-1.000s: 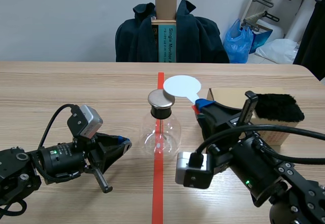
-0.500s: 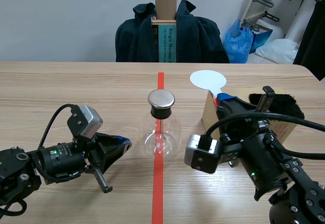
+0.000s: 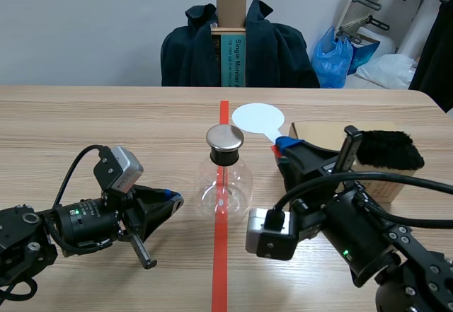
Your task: Do the electroscope experiment.
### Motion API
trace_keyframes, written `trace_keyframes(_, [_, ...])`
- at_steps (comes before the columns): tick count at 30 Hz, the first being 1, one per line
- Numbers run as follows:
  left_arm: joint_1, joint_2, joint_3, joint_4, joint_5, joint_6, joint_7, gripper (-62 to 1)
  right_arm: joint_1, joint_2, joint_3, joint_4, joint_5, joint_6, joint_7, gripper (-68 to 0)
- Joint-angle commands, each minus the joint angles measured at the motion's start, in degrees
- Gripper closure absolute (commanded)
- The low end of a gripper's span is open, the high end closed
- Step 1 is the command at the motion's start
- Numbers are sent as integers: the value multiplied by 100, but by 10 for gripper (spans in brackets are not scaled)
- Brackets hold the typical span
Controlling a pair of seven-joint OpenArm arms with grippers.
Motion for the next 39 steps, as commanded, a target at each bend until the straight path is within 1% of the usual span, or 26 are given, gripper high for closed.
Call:
trace_keyframes(1, [-20, -2, -4, 107, -42, -7, -96, -28, 70, 61, 59, 101, -24, -105, 144, -7])
trace_keyframes(6, [-20, -2, -4, 107, -42, -7, -98, -28, 70, 61, 59, 101, -24, -105, 699, -7])
trace_keyframes(11, [-20, -2, -4, 107, -42, -7, -98, -28, 70, 61, 59, 101, -26, -107, 1005, -7])
trace_keyframes(26, [-20, -2, -4, 107, -42, -9, -98, -28, 70, 61, 59, 101, -92, -107, 1014, -7])
trace_keyframes(31, [-20, -2, -4, 107, -44, -9, -96, -28, 70, 61, 59, 101, -90, -107, 782, -7])
trace_keyframes(39, [-20, -2, -4, 107, -44, -9, -96, -28, 70, 61, 59, 101, -87, -107, -33, -7])
